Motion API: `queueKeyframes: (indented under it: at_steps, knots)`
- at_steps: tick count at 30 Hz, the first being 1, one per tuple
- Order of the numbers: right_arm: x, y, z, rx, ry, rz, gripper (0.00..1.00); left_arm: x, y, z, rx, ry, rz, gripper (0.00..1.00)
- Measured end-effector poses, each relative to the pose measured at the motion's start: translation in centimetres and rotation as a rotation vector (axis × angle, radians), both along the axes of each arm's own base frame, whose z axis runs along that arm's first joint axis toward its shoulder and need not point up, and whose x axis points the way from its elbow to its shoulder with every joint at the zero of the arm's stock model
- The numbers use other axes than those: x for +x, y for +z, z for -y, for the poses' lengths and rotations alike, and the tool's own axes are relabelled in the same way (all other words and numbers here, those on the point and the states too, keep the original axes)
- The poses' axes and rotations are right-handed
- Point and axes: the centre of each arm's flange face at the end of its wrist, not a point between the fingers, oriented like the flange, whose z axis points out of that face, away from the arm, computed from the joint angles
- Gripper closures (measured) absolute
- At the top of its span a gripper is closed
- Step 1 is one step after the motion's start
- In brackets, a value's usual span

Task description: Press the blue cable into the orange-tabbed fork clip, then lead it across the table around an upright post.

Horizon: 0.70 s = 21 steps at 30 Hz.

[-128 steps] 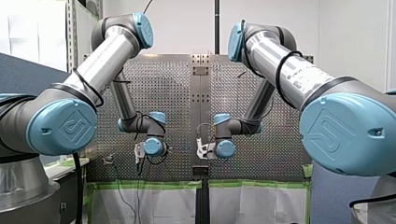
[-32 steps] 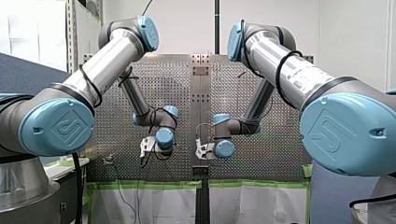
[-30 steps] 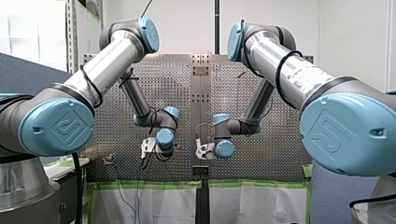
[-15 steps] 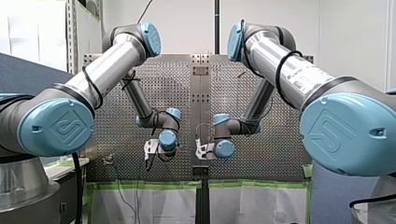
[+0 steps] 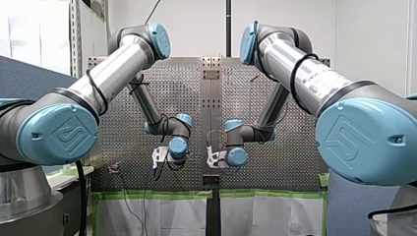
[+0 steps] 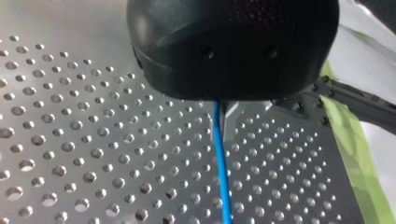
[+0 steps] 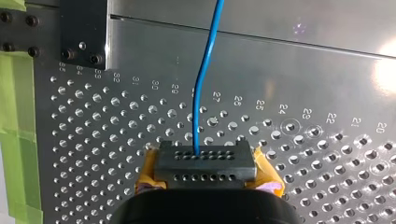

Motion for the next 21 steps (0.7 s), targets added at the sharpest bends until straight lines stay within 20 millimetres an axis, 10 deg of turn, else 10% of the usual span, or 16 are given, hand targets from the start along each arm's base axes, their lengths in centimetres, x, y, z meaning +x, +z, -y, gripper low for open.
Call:
queueKeyframes:
  at_steps: [10,21]
  knots:
    - [-0.5,0.4,0.3,0.009,-0.009,-0.011,1.00,-1.5,1.2,1.0,0.000,-0.001,0.026,1.00]
    - [-0.7,5.7,0.7,-0.011,-0.017,0.002,1.00,-4.4,4.1,1.9,-0.032,-0.031,0.083,1.00]
